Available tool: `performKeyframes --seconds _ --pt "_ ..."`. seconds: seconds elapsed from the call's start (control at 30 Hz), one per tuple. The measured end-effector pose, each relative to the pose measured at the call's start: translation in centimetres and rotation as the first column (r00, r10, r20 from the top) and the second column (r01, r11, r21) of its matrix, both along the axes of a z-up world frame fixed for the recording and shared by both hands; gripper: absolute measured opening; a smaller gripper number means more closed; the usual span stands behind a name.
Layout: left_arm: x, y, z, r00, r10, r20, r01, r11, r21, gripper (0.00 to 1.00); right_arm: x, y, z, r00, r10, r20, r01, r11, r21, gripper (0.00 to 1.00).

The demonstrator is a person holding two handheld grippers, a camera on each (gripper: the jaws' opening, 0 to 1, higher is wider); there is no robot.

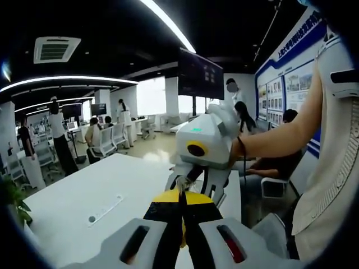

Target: Compare the silicone blocks by pressing each to a similar depth, holding the contact briefly, and releasing to observe deformation and rebound differences across the visible hardness samples.

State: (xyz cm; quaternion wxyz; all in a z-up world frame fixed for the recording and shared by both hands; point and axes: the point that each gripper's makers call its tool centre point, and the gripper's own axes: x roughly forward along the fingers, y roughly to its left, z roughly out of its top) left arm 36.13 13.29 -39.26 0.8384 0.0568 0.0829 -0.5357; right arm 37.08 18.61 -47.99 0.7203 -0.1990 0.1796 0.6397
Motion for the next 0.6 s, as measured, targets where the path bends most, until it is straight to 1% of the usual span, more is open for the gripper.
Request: performKeyframes --seconds 0.07,0.2,0.53,0.6 --pt "0.0 0.0 0.1 1.000 -0.001 0.000 0.001 1.000 -0.002 0.00 0.1 0.0 0.1 1.000 0.002 0.018 -0.002 1.000 0.004 0.19" --pt "0.0 0.1 0.2 1.000 -0.001 0.004 0.001 1.000 -0.001 0.00 0.0 -0.1 0.2 1.000 0.001 0.016 -0.001 1.000 0.006 0.19" --pt "0.3 1.0 0.2 1.000 0.005 0.006 -0.005 1.000 0.000 0.00 -0.1 0.1 0.4 0.999 0.011 0.040 -0.012 1.000 0.020 0.21" --pt "0.3 1.0 0.2 1.000 0.004 0.013 -0.004 1.000 0.005 0.00 -0.1 0.2 0.4 0.999 0.012 0.046 -0.013 1.000 0.022 0.22"
